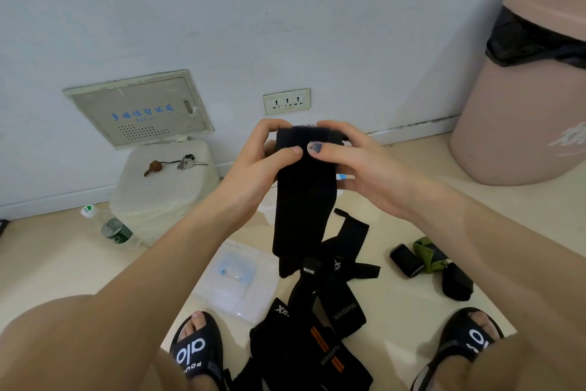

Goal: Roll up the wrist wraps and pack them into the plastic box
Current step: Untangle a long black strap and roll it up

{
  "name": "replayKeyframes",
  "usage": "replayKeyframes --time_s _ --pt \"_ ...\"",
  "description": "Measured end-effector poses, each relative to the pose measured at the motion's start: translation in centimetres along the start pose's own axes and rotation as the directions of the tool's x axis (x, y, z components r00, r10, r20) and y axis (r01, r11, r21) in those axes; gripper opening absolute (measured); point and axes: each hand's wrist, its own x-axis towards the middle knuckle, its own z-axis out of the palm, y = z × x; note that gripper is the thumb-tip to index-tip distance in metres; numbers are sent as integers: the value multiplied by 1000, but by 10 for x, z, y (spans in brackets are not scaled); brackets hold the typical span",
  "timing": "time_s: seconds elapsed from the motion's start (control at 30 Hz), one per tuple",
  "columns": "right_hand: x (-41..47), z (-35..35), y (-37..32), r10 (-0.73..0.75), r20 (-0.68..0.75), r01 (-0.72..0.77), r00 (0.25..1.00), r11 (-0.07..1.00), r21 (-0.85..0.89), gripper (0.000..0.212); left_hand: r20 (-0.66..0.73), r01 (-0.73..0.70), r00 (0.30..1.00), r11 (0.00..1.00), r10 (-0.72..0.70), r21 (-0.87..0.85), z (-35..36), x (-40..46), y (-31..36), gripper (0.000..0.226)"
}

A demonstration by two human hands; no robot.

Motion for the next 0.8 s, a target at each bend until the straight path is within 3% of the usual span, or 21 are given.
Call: replayKeyframes --time_s 0.1,0.27,0.43,0.53,0.67,0.8 --pt "-2 4 1 10 -18 -10 1000 999 33 31 11 -41 999 999 41 17 -1 -1 0 32" --pt "1 4 6 -126 -104 123 987 992 -26 22 24 -25 999 1000 26 -15 1 -2 -1 39" --pt "1 3 8 -200 -122 193 972 979 -62 28 5 116 993 991 -116 -68 7 -4 -1 46" --pt "0 4 10 -241 -121 227 963 967 -118 32 -17 159 987 987 -159 -8 7 -2 -2 47" --pt "0 6 11 -254 -136 236 958 962 -136 37 -22 154 988 988 -154 9 8 -1 -3 25" --pt "3 1 12 -167 -103 155 981 982 -111 58 -17 96 995 995 -96 28 4 -2 -1 27"
